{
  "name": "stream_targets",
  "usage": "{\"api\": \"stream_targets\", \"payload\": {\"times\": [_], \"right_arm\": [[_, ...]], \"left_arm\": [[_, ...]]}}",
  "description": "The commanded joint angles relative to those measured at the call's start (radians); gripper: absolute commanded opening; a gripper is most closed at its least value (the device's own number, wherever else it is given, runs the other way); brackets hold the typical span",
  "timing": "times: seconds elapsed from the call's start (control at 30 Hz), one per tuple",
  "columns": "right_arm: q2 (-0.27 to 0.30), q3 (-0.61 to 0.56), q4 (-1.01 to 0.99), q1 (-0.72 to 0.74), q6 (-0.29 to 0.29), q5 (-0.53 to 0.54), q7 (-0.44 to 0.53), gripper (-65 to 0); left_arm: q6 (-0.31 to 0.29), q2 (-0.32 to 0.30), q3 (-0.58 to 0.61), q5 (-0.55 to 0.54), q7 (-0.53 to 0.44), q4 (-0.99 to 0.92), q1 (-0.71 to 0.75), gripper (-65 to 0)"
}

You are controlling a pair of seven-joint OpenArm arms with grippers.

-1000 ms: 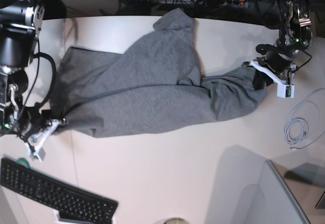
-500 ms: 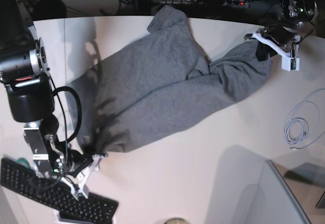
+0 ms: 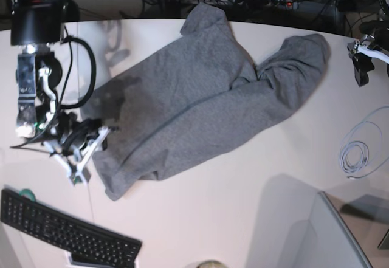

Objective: Layout the t-shirt on the table in an organized manner, then fold the t-shirt properly
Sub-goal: 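Grasp a sleeve with the left gripper and drag it away from the right gripper, then regrasp the shirt edges with both grippers near the table edge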

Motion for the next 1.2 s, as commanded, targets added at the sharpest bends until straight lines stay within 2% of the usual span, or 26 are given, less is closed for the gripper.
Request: {"api": "stream_targets", "payload": {"times": [0.0, 0.03, 0.07, 0.17, 0.2, 0.33, 0.43, 0.53, 0.73, 0.93, 1.03, 1.1, 1.17], "right_arm": [[-0.006, 0.010, 0.016, -0.009, 0.004, -0.006, 0.041, -62.4], [-0.016, 0.010, 0.002, -0.032, 0.004, -0.008, 0.064, -65.0], [-0.023, 0.004, -0.021, -0.052, 0.004, -0.008, 0.089, -65.0], [-0.031, 0.002, -0.136, -0.060, 0.000, -0.008, 0.126, -64.5], [-0.031, 0.002, -0.184, -0.057, 0.000, -0.008, 0.133, -64.5], [-0.016, 0.008, -0.348, -0.026, -0.002, -0.009, 0.196, -64.5], [0.035, 0.010, -0.428, 0.003, -0.002, -0.009, 0.213, -64.5], [0.089, 0.010, -0.512, 0.062, -0.002, -0.009, 0.245, -64.5], [0.182, -0.001, -0.744, 0.270, 0.001, -0.009, 0.307, -64.5], [0.221, -0.041, -0.931, 0.490, 0.003, -0.011, 0.502, -63.5], [0.241, -0.044, -0.859, 0.508, 0.004, -0.006, 0.448, -63.5], [0.264, -0.041, -0.744, 0.459, 0.004, -0.002, 0.330, -63.3], [0.270, -0.039, -0.540, 0.344, 0.004, 0.020, 0.215, -63.3]], "left_arm": [[-0.005, -0.012, 0.037, -0.007, -0.022, 0.015, -0.044, -16.9], [-0.005, -0.014, 0.082, 0.001, -0.020, 0.010, -0.072, -22.2], [-0.005, -0.014, 0.138, 0.021, -0.020, 0.004, -0.105, -30.3], [-0.005, -0.011, 0.342, 0.122, -0.020, -0.008, -0.222, -60.6], [-0.005, -0.006, 0.402, 0.167, -0.020, -0.009, -0.256, -65.0], [-0.005, 0.046, 0.609, 0.394, -0.002, -0.034, -0.385, -65.0], [-0.005, 0.103, 0.672, 0.532, 0.061, -0.074, -0.447, -65.0], [-0.005, 0.134, 0.704, 0.616, 0.075, -0.118, -0.474, -65.0], [-0.005, 0.137, 0.741, 0.636, 0.073, -0.195, -0.503, -65.0], [-0.005, 0.160, 0.740, 0.645, 0.073, -0.229, -0.515, -65.0], [-0.005, 0.155, 0.732, 0.645, 0.075, -0.224, -0.506, -65.0], [-0.005, 0.135, 0.727, 0.644, 0.075, -0.237, -0.501, -65.0], [-0.005, 0.089, 0.700, 0.636, 0.070, -0.253, -0.463, -65.0]]}}
